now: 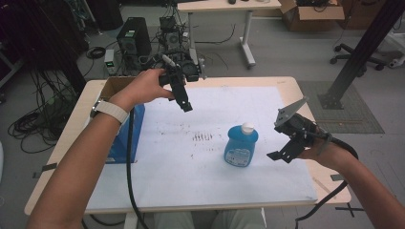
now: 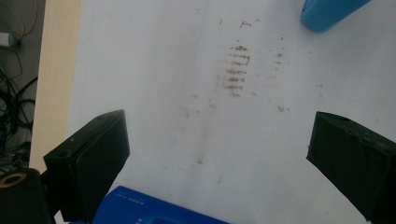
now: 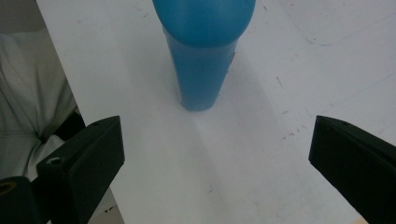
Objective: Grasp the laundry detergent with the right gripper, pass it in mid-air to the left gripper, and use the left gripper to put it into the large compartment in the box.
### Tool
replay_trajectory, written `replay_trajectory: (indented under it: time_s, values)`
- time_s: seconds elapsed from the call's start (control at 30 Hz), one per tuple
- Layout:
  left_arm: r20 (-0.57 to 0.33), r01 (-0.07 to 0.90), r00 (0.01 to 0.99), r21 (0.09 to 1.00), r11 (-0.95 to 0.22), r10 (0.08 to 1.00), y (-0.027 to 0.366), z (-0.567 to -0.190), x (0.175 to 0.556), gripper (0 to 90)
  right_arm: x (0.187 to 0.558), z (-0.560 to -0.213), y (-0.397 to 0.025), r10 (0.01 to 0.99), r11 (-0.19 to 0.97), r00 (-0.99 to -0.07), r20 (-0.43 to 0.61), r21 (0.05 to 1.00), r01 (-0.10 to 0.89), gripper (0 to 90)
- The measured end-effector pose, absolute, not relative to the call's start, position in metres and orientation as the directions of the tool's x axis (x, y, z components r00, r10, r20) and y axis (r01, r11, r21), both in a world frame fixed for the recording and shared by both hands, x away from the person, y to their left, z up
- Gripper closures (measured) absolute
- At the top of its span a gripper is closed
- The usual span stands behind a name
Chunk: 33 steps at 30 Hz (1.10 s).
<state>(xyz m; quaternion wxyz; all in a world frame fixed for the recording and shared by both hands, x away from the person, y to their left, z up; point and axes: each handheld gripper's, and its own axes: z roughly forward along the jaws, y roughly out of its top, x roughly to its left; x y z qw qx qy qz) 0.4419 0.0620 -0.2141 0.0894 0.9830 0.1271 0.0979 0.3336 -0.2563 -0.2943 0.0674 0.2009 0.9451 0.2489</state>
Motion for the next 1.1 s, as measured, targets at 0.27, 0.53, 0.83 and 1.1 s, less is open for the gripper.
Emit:
replay_trajectory:
  time_s: [0.27,0.53,0.83,1.1]
  values:
    - [0.162,0.234,0.95,0.194,-0.953,0.266,0.062,-0.218,0.442,5.9,0.332,-0.305,-0.257,0.416,0.772,-0.909,-0.017,0.534,0.343,3.2]
    - [0.163,0.238,0.949,0.198,-0.951,0.271,0.063,-0.219,0.443,5.9,0.333,-0.312,-0.257,0.421,0.746,-0.907,-0.014,0.574,0.337,3.2]
    - [0.162,0.239,0.948,0.2,-0.95,0.273,0.062,-0.219,0.442,6.0,0.332,-0.318,-0.259,0.423,0.707,-0.906,-0.015,0.631,0.32,3.3]
    - [0.165,0.234,0.949,0.196,-0.952,0.267,0.061,-0.219,0.441,6.0,0.331,-0.325,-0.259,0.417,0.699,-0.909,-0.02,0.646,0.307,3.2]
